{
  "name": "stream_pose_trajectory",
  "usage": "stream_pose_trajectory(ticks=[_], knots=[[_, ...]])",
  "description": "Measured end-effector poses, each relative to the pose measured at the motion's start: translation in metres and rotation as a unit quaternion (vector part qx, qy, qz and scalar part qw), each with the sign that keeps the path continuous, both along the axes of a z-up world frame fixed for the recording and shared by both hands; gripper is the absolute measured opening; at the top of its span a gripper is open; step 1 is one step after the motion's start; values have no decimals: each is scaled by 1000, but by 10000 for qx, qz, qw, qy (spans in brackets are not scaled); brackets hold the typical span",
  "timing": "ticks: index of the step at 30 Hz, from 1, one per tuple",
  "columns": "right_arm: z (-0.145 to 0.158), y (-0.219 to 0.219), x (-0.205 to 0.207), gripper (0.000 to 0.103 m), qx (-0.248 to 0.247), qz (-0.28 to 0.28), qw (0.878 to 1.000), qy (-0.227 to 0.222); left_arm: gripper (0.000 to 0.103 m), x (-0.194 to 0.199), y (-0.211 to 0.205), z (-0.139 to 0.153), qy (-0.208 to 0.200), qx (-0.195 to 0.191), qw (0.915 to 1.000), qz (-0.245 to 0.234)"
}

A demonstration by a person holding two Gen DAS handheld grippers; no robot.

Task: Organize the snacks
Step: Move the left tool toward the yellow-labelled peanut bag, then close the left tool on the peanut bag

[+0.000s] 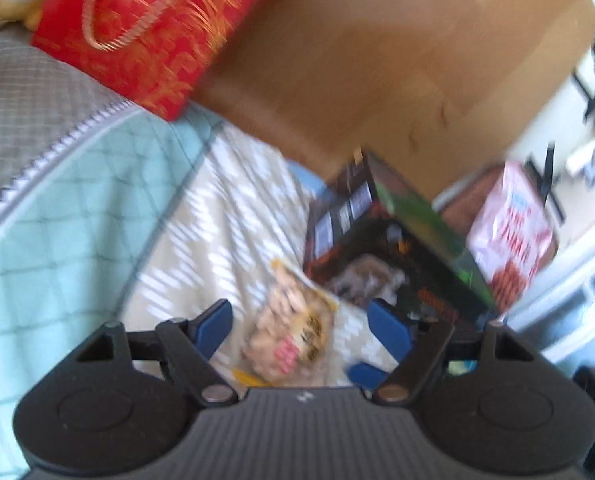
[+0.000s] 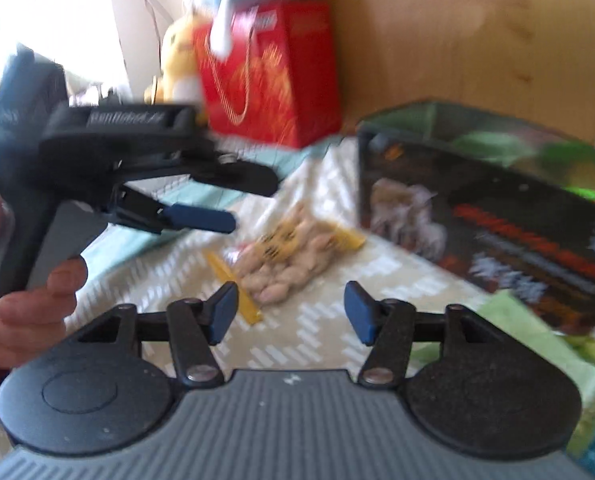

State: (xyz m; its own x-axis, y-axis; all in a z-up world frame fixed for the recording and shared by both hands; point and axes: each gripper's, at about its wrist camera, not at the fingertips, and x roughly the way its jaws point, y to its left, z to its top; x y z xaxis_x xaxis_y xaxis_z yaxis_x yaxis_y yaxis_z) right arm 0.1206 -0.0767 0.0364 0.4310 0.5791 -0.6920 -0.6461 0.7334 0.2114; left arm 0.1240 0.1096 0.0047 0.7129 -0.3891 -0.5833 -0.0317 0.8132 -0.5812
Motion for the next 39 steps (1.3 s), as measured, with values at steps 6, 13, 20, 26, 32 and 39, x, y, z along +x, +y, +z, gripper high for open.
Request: stream_pose_trajectory(ticks=[6, 13, 20, 26, 32, 39], knots=[[7, 23, -10, 52, 343, 60, 9986, 400, 60, -13, -9, 10, -114, 635, 9974, -309], [13, 50, -68, 52, 703, 1074, 9900, 583, 74, -64, 25, 19, -222, 753, 9963, -350], [36, 36, -98, 56, 556, 1403, 9883, -223, 76, -128, 79, 28, -351, 287, 9986, 259], [28, 24, -58, 92, 416, 678, 9949, -619, 78, -136, 85, 13, -124, -391, 9988, 284], [-5, 36, -35, 89, 183, 632, 9978, 106, 79, -120, 62, 5, -106, -381, 9990, 227], [4, 43, -66, 62, -137, 783, 9962, -363, 67, -99, 34, 5, -75, -61, 9999, 126]])
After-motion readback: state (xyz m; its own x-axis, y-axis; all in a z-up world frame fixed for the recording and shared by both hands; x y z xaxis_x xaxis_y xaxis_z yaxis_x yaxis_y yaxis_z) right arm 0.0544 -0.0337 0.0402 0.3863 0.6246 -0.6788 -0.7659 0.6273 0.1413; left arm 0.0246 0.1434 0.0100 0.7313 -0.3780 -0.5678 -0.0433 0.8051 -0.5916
